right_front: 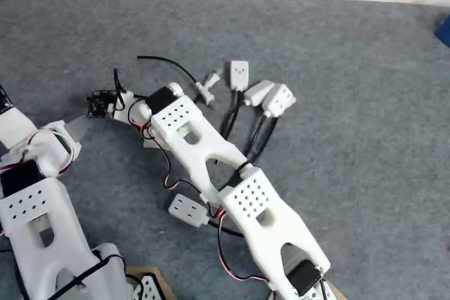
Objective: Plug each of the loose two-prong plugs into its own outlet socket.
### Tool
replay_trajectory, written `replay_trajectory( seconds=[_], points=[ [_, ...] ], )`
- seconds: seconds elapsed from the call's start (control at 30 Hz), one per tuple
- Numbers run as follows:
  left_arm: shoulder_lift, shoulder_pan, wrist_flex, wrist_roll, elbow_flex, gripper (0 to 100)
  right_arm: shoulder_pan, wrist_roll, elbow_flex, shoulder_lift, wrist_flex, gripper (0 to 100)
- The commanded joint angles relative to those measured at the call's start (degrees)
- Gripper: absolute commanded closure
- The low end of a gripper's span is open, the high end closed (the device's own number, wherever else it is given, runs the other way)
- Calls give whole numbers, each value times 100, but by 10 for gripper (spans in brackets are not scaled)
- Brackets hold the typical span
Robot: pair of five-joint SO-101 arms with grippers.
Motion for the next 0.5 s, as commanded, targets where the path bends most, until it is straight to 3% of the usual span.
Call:
replay_trajectory(
  seconds=[0.0,0.07,0.1,0.2,0.33,0.47],
  points=[
    [13,31,-88,44,-215,627,92,149,-163,-40,66,868],
    [13,31,-88,44,-207,627,92,141,-163,-40,66,985],
    [13,31,-97,44,-180,627,92,141,-163,-40,66,997],
    [13,31,-105,44,-163,627,92,132,-163,-40,66,995],
    [13,31,-105,44,-163,627,119,-475,-198,-92,110,991],
    [22,40,-105,44,-163,627,127,-879,-813,-277,1051,991]
  ],
)
